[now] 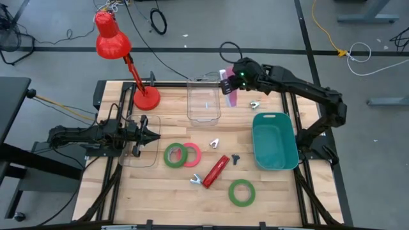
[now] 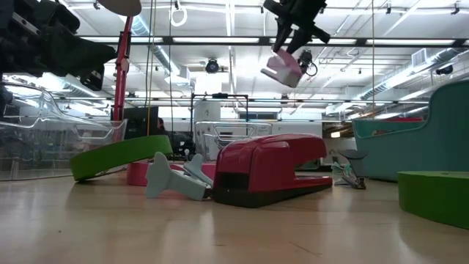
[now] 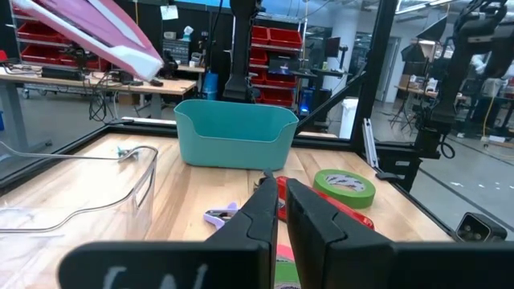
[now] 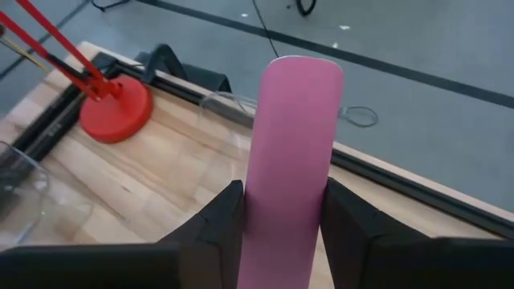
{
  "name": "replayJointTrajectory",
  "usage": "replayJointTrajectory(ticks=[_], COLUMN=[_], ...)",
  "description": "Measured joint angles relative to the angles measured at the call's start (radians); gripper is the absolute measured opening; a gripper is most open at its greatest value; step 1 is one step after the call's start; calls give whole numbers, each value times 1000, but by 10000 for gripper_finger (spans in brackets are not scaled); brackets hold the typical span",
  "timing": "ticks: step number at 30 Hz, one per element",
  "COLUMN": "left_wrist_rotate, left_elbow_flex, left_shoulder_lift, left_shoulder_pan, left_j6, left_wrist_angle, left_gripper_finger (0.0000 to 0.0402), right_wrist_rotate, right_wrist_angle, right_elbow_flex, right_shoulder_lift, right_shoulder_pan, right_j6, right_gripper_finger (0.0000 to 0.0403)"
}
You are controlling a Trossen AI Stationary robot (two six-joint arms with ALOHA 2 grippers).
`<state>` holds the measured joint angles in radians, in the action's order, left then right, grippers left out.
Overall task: Pick and place Stapler, Stapler remover, tape
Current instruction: Put the pink stapler into the right transparent bin
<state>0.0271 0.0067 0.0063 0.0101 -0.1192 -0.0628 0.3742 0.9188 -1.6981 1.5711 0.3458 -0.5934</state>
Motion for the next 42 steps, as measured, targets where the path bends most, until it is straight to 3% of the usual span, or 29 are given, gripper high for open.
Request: replayJointTrajectory(ticks=[16,22,42], left_wrist_rotate=[0,0,0], left_elbow_flex=[0,0,0], left_shoulder_lift=[0,0,0], left_shoulder_pan=[0,0,0], left_j6=[0,0,0], left_wrist_angle=[0,0,0], left_gripper_finger=[30,30,30], right_wrist_rotate=[-64,-122,-142], right_wrist_angle=[-19,-58,-61], right_elbow_flex=[-172,-174,-174], right_shoulder_lift=[199,258,409], right_shoulder_pan=[0,-1,22], right_j6=[31,0,-162], right_gripper_finger=[128,128,128])
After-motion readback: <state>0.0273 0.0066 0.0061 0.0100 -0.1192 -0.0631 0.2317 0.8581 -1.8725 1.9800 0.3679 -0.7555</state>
